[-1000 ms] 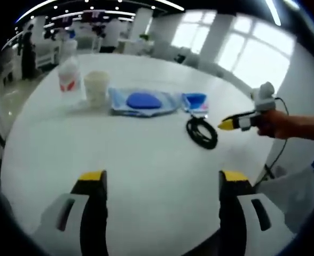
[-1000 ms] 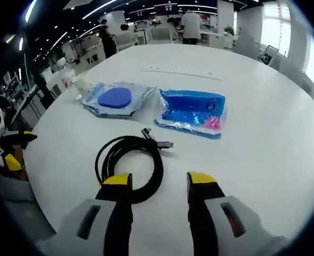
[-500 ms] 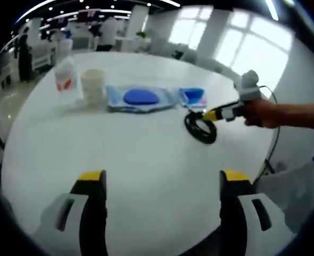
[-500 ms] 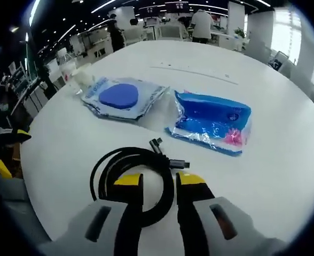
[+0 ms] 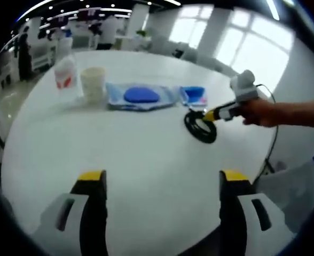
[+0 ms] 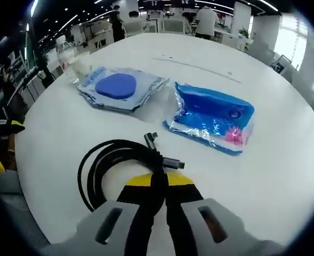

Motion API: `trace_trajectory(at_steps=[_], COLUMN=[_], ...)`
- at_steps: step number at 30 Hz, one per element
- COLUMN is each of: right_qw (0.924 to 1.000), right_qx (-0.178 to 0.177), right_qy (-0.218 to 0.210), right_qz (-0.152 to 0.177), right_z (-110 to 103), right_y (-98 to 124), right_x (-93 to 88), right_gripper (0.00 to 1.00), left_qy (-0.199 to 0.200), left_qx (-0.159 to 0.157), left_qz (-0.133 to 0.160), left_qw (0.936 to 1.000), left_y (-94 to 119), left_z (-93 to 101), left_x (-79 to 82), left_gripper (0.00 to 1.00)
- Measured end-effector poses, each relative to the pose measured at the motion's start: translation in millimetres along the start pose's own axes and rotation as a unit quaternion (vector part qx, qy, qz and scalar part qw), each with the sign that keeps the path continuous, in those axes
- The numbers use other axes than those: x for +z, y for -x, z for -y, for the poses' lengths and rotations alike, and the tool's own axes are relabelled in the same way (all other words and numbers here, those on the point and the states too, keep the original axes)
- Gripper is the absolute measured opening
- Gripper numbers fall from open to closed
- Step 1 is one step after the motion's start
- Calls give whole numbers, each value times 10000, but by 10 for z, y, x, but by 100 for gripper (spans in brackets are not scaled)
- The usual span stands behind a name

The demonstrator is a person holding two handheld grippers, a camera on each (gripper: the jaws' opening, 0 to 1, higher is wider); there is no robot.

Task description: Arrange the tabletop items into an orderly group along one side of the table until the central work area is clear of visible clutter.

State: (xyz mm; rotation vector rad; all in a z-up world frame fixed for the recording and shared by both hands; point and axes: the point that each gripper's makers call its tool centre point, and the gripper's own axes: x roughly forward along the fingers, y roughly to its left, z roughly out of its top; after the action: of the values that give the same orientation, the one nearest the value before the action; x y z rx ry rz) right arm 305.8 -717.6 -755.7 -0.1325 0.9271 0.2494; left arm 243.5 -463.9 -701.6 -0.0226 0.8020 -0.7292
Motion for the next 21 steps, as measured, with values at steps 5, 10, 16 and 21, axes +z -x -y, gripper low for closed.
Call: trace_trajectory(at_steps=[5,10,16,21], right_qw=[9999,9999,9999,9999], right_qx=[-21,-22,-26,-42], right_qy=[-75,-17,-15,28], right_qz=[66,99,96,90], right_z=[-31,-101,-134,-130], right_y=[-49,-89,-95,-78], right_x=[61,135,176,201], right_gripper=[6,5,5,5], left_qy=[-62,-69,2,30], left_qx=[-25,-33,27,35], left_qz=[-76,-80,-1,68], left_qw=[9999,9999,10000,10000], left_y=[-11,-5,23,25], left_z=[22,21,-27,-30], left_x=[-37,-40,-11,23], left_gripper=[83,83,83,83])
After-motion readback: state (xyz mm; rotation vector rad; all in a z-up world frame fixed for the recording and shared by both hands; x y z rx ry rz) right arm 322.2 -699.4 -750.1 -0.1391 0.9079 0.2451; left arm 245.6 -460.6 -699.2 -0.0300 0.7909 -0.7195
